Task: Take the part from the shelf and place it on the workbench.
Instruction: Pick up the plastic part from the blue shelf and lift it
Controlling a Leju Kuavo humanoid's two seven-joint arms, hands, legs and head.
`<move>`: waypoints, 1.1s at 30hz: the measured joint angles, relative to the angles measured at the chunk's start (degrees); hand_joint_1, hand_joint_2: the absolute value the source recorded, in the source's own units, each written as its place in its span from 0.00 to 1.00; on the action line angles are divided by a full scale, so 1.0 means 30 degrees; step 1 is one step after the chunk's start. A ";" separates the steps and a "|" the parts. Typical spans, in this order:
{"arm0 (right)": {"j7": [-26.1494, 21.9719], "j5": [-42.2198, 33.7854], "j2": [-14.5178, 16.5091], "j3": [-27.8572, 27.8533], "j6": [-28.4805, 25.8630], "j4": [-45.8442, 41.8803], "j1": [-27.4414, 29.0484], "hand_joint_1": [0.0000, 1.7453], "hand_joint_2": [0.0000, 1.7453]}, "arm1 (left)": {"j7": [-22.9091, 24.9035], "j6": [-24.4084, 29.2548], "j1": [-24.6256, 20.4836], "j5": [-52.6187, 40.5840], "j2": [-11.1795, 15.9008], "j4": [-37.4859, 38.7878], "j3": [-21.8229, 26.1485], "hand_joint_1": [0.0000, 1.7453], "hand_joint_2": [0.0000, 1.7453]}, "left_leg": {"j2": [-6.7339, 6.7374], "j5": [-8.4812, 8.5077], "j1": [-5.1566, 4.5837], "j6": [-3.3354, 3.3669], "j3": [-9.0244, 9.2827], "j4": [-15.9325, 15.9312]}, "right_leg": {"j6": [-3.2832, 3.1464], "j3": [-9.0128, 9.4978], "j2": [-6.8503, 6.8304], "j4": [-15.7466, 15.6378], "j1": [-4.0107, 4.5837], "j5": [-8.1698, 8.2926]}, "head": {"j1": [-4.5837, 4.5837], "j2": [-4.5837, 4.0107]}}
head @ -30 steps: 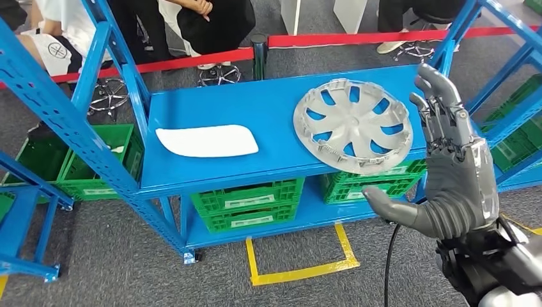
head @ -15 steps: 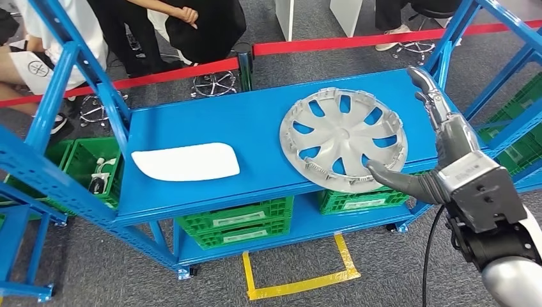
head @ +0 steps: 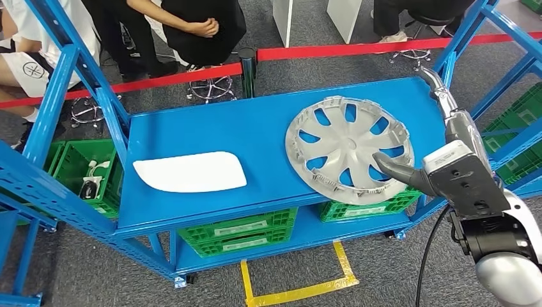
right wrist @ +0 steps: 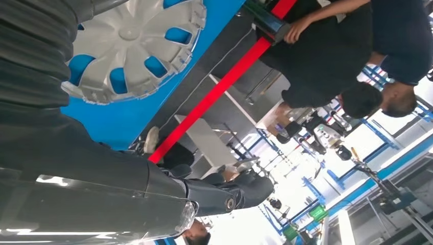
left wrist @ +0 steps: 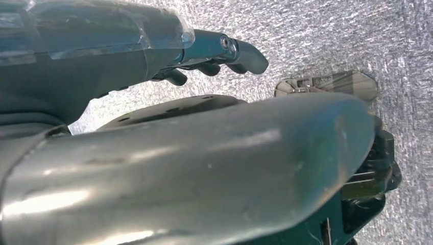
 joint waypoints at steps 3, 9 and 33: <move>0.0049 0.0150 -0.0069 -0.0127 -0.0049 0.0128 0.0142 0.00 1.00 | 0.0005 -0.0020 -0.0002 0.0000 0.0002 -0.0002 0.0000 0.00 0.00 | -0.0007 -0.0036 -0.0004 0.0055 0.0002 0.0000 | 0.0064 0.0042 0.0001 -0.0088 -0.0002 0.0001 | 0.0008 0.0000; 0.1443 0.2817 -0.0632 -0.0503 0.1126 0.0538 0.0467 0.00 1.00 | 0.0171 -0.0077 -0.0005 -0.0135 0.0007 0.0000 -0.0002 0.00 0.00 | -0.0032 -0.0055 -0.0004 0.0086 0.0028 0.0000 | 0.0172 0.0105 -0.0004 -0.0159 -0.0004 0.0005 | 0.0009 0.0000; 0.3273 0.8294 -0.2747 -0.0845 1.2708 0.4118 0.0998 0.00 1.00 | 0.1831 -0.0936 -0.0094 -0.2067 0.0912 0.0007 -0.0668 0.00 0.00 | 0.0007 -0.0055 -0.0004 0.0092 0.0059 -0.0013 | 0.0213 0.0142 -0.0004 -0.0163 0.0000 -0.0003 | -0.0002 0.0000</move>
